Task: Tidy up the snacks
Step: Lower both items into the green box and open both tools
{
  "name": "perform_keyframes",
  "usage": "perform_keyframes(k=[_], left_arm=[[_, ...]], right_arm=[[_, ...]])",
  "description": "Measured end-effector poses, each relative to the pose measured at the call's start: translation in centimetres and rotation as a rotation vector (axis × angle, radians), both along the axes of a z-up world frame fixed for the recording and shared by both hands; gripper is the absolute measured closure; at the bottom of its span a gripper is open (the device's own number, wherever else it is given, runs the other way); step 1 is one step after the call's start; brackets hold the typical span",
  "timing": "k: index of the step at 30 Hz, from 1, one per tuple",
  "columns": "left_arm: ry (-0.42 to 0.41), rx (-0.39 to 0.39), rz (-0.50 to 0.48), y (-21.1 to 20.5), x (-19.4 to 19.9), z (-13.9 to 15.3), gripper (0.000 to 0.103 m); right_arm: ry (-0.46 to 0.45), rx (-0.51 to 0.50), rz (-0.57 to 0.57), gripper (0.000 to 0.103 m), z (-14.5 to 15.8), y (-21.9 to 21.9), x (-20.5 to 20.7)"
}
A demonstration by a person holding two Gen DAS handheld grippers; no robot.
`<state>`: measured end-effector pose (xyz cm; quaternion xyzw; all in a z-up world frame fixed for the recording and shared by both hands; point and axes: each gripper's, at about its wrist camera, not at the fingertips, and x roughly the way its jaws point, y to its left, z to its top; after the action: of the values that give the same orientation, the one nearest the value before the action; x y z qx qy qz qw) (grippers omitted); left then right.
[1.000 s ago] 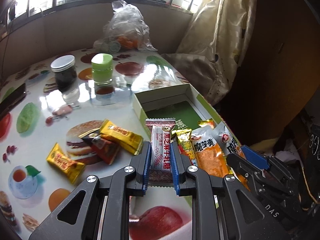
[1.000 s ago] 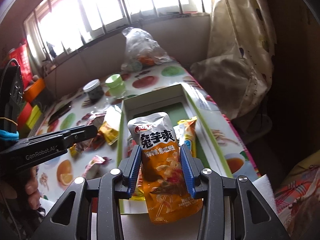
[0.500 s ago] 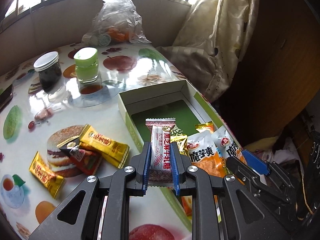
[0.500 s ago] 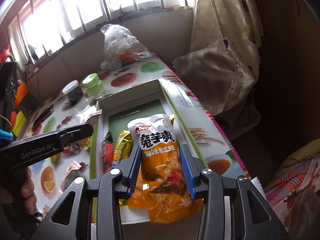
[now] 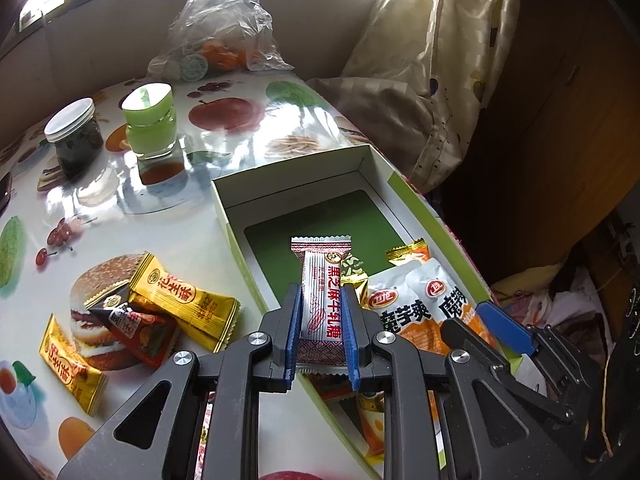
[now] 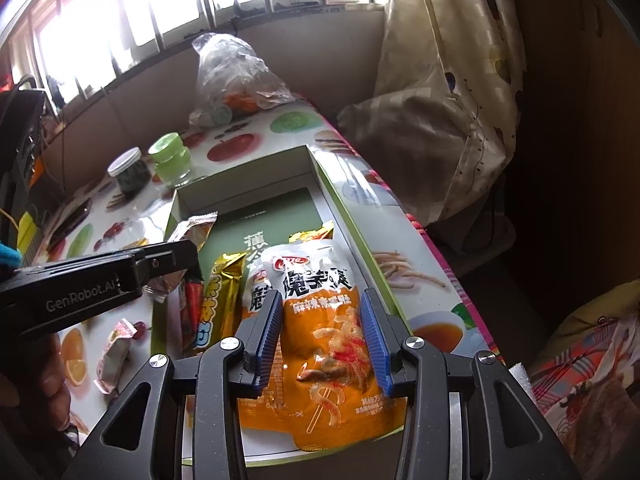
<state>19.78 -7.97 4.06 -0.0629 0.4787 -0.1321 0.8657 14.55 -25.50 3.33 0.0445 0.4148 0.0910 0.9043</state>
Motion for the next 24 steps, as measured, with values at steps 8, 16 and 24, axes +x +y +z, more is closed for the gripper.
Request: perform_keyframes(k=[8, 16, 24], left_arm=[[0.015, -0.001, -0.006, -0.27, 0.51, -0.61, 0.082], [0.023, 0.004, -0.006, -0.43, 0.67, -0.82, 0.079], [0.017, -0.003, -0.014, -0.37, 0.35, -0.48, 0.070]], right_arm=[[0.001, -0.005, -0.004, 0.064, -0.24, 0.12, 0.21], [-0.014, -0.011, 0.014, 0.062, 0.03, 0.40, 0.04], [-0.015, -0.021, 0.017, 0.060, 0.27, 0.81, -0.24]])
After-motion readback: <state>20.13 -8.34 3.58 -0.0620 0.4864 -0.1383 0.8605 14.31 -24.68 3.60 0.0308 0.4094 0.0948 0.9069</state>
